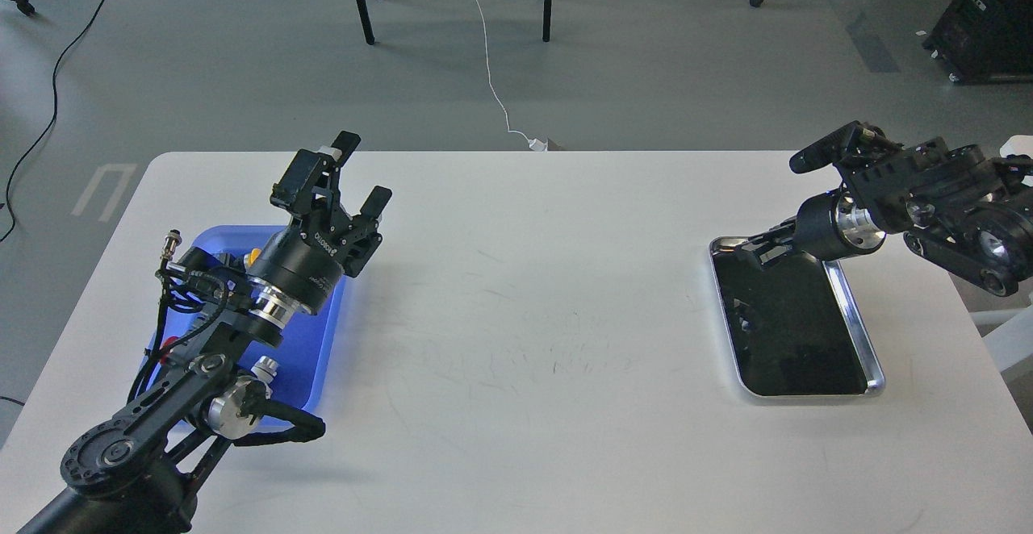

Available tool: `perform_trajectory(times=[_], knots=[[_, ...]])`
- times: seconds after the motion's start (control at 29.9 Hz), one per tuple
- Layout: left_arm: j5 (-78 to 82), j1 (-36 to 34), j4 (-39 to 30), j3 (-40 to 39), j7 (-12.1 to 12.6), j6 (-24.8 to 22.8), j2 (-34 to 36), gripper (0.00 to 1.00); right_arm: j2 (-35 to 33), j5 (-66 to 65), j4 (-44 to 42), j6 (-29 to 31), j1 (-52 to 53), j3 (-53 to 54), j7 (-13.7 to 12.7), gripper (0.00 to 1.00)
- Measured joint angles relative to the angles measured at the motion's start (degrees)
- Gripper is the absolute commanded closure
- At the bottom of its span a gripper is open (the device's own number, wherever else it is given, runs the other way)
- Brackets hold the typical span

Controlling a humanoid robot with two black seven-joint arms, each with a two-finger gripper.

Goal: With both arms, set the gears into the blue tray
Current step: 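Carry the black part toward the table center and release it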

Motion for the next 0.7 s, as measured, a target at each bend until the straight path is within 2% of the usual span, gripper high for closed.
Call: perform_trajectory(times=[0.13, 0.37, 0.57, 0.7], knots=[[0.00, 0.00, -0.05, 0.00, 0.00, 0.00, -0.30, 0.02, 3.22, 0.14, 2.87, 0.12, 3.77, -0.06, -0.01, 0.80], [0.07, 0.55, -0.22, -1.21, 0.00, 0.10, -0.40, 0.02, 16.43, 0.41, 1.31, -0.27, 4.58, -1.92, 0.01, 0.80], [0.03, 1.96, -1.10, -2.80, 0.00, 0.11, 0.19, 0.02, 25.84, 0.44, -1.78, -5.42, 2.98, -7.61, -0.01, 0.80], [0.03, 2.69, -1.26, -3.11, 0.00, 0.11, 0.20, 0.02, 28.00, 1.03, -1.99, -8.20, 2.38, -10.63, 0.01, 0.80]])
